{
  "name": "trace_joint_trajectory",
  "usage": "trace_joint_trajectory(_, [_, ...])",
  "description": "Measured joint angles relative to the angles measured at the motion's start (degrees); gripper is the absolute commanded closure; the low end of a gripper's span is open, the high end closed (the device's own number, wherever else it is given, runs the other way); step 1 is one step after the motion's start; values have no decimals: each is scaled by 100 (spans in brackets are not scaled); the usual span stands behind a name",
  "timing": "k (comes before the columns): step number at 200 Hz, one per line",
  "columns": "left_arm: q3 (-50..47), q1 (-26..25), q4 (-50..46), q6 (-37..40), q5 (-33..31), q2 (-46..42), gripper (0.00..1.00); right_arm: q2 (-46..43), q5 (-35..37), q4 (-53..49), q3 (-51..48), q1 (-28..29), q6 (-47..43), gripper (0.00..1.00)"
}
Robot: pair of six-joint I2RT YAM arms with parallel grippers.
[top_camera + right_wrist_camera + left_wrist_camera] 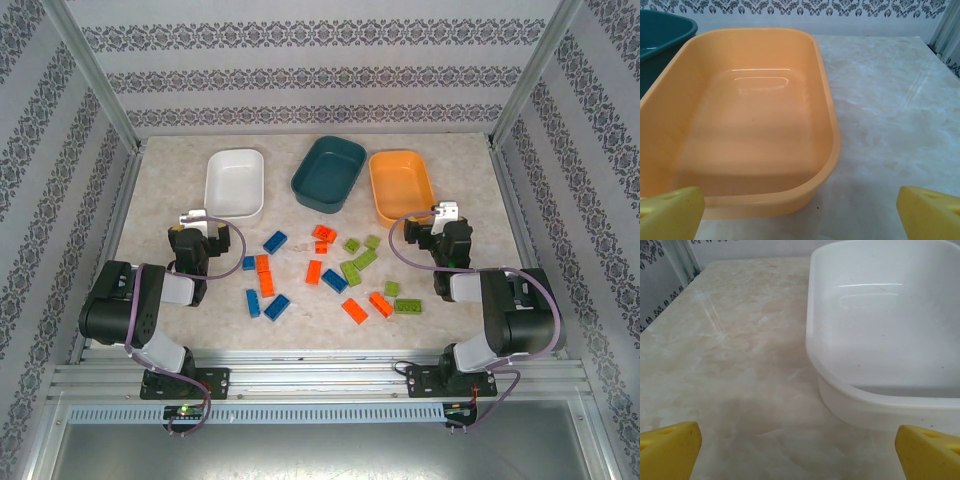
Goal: Sort the legos into containers by color
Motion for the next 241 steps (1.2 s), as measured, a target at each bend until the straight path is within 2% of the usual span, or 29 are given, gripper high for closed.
trace_joint_trajectory(47, [0, 0, -4, -22, -50, -4, 0, -24, -66, -55, 2, -101, 127, 2])
trace_joint_trajectory(75, [0, 2, -125, -48, -111, -195, 0, -411, 122, -616, 92, -101, 234, 2])
trace_joint_trajectory(99, [177, 11, -944, -181, -452, -1045, 0, -1095, 538, -1558, 437, -101, 540, 2])
trace_joint_trajectory(118, [601, 26, -1652, -407, -634, -1711, 0, -1497, 997, -2754, 1104, -155, 1429, 2])
trace_joint_trajectory(149, [1445, 31, -3165, -1217, -846, -2791, 0, -1753, 861, -4360, 2031, -428, 2345, 5])
trace_joint_trajectory(155, [1615, 35, -3477, -1357, -763, -2931, 0, -1797, 758, -4623, 2094, -439, 2459, 2])
trace_joint_trajectory(168, [1941, 35, -4074, -1578, -444, -3117, 0, -1867, 363, -5187, 2179, -433, 2618, 2])
trace_joint_trajectory(193, [2468, 17, -5178, -1821, 514, -3101, 0, -1886, -177, -6290, 2356, -269, 2780, 2])
trace_joint_trajectory(220, [2754, -273, -6122, -1853, 1578, -2782, 0, -1871, -286, -7484, 2708, 363, 2806, 3])
trace_joint_trajectory(241, [2796, -732, -6614, -1853, 2229, -2586, 0, -1875, -293, -8081, 2750, 964, 2776, 11])
